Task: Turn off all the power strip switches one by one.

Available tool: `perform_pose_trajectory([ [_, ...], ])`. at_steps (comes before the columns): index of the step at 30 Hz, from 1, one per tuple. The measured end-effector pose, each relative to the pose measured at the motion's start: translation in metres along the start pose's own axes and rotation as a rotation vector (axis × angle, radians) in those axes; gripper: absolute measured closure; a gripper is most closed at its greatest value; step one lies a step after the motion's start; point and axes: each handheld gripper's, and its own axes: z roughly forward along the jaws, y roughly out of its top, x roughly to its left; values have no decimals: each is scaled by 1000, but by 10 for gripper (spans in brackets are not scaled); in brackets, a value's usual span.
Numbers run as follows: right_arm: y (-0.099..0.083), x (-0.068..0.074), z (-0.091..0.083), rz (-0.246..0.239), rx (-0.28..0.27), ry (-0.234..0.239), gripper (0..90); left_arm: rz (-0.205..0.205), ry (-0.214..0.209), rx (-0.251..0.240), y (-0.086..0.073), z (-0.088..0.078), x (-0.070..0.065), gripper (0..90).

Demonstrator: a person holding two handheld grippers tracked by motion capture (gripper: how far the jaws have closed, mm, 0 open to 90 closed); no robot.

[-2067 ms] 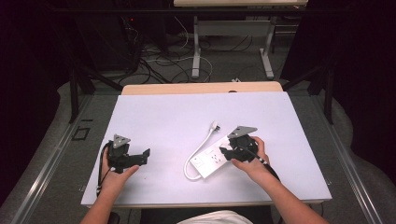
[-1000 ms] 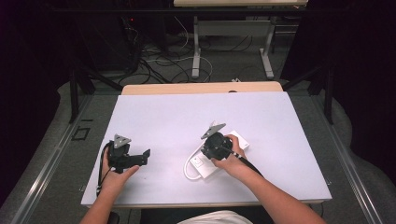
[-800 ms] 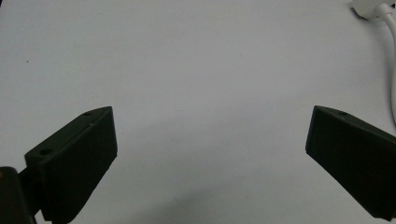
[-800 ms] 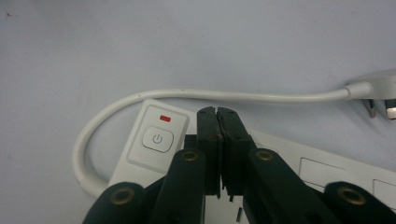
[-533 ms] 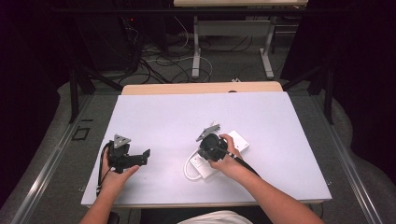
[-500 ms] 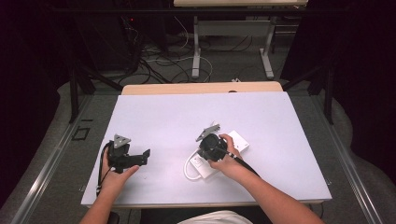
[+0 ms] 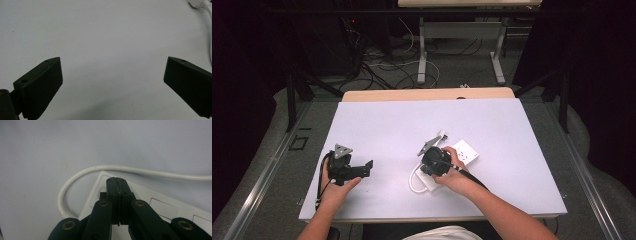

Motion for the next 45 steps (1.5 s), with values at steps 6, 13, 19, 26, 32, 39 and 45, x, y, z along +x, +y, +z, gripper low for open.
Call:
perform_pose_trajectory([
  [6, 4, 3, 2, -41, 16, -12, 900, -7, -1, -4, 0, 1, 0, 18],
  [13, 6, 8, 3, -75, 39, -44, 900, -11, -3, -4, 0, 1, 0, 18],
  [19, 6, 7, 5, -86, 36, -37, 900, -10, -4, -6, -1, 2, -1, 18],
  [26, 5, 7, 5, -72, 43, -31, 900, -4, 0, 3, 0, 2, -1, 18],
  [32, 4, 9, 5, -70, 47, -41, 900, 3, 1, 3, 0, 2, -2, 18],
  [39, 3, 5, 4, -38, 33, -21, 900, -9, 0, -6, -1, 3, -1, 18],
  [45, 4, 6, 3, -45, 25, -29, 900, 5, 0, 10, 0, 2, 0, 18],
])
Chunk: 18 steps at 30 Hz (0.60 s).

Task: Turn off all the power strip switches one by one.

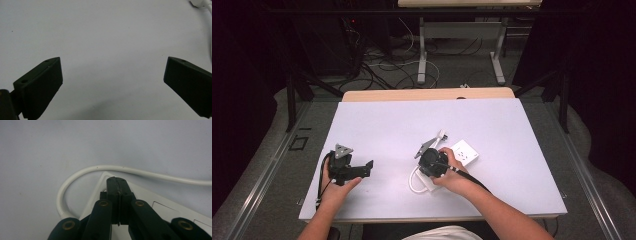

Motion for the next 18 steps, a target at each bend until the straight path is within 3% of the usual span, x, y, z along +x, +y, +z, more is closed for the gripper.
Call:
perform_pose_trajectory([
  [8, 0, -1, 0, 1, -12, 3, 900, -11, 0, -9, 0, 1, 0, 18],
  [12, -1, -2, -1, 22, -19, 14, 900, 1, 0, -1, 0, 0, 0, 18],
  [18, -1, -3, -3, 38, -22, 15, 900, -12, 0, -17, 0, 1, 0, 18],
])
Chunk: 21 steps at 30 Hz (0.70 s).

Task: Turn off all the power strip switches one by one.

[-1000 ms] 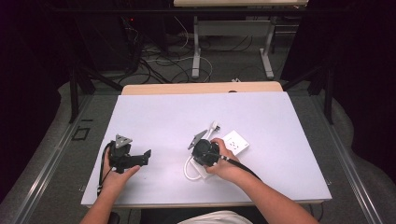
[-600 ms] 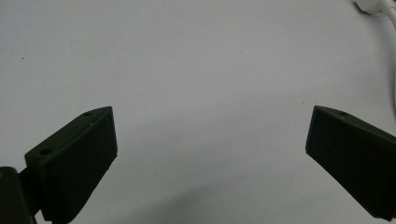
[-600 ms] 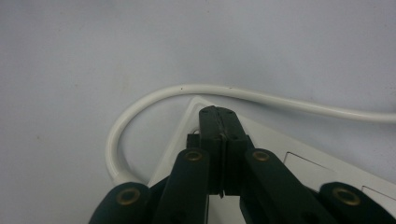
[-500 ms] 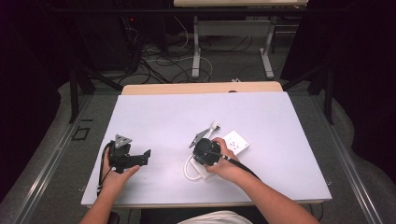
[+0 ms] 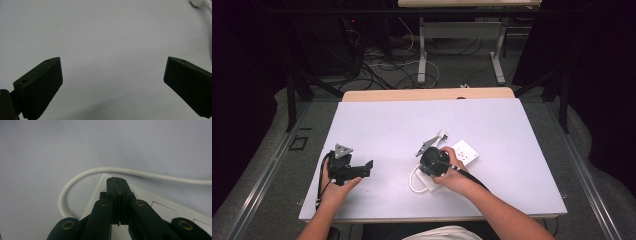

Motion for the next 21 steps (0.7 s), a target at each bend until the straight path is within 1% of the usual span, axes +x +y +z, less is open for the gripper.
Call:
perform_pose_trajectory([
  [2, 0, -5, -2, 2, -19, 1, 900, 0, 0, 0, 0, 0, 0, 18],
  [3, 0, -5, -2, 2, -19, 1, 900, 1, 0, 1, 0, 0, 0, 18],
  [4, 0, -6, -4, 15, -17, -7, 900, 0, -1, 1, 0, 0, 0, 18],
  [5, -1, -11, -5, 18, -26, -12, 900, 1, 0, 2, 0, 0, 0, 18],
  [7, -1, -13, -6, 23, -25, -15, 900, 1, 0, 1, 0, 0, 0, 18],
  [8, -3, -17, -8, 45, -19, -27, 900, 1, 0, 1, 0, 0, 0, 18],
  [9, -3, -17, -8, 45, -19, -27, 900, 1, 0, 1, 0, 0, 0, 18],
  [10, -3, -20, -9, 40, -22, -31, 900, 0, 0, 1, 0, 0, 0, 18],
  [14, -7, -28, -11, 66, -14, -58, 900, 1, 0, 2, 0, 0, 0, 18],
  [16, -8, -33, -12, 72, -18, -68, 900, 1, 0, 2, 0, 0, 0, 18],
  [17, -9, -34, -13, 87, -17, -75, 900, 1, 0, 2, 0, 0, 0, 18],
  [21, -12, -43, -16, 116, -20, -95, 900, 1, 0, 3, 0, 0, 0, 18],
])
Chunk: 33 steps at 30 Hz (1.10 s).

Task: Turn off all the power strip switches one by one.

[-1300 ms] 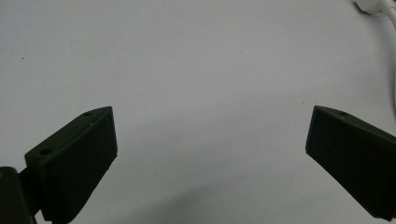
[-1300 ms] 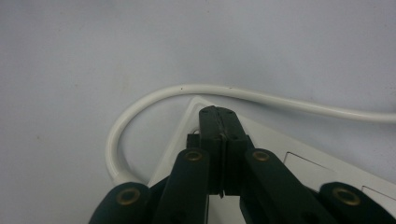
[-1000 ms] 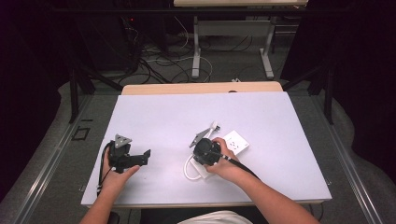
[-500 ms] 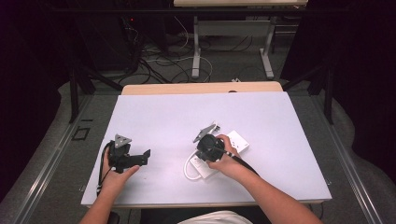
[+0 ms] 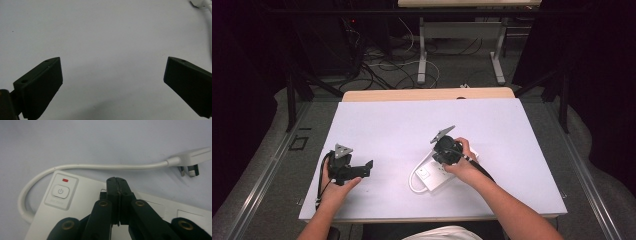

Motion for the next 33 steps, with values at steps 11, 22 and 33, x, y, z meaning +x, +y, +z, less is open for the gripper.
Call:
perform_pose_trajectory([
  [11, -5, -21, -5, 57, -14, -54, 900, 1, 1, 6, 0, 0, 0, 18],
  [22, -6, -32, -2, 91, -6, -92, 900, -1, 1, 0, 0, 0, 0, 18],
  [33, -7, -29, -3, 81, 3, -74, 900, -1, 3, -2, 0, 1, 0, 18],
])
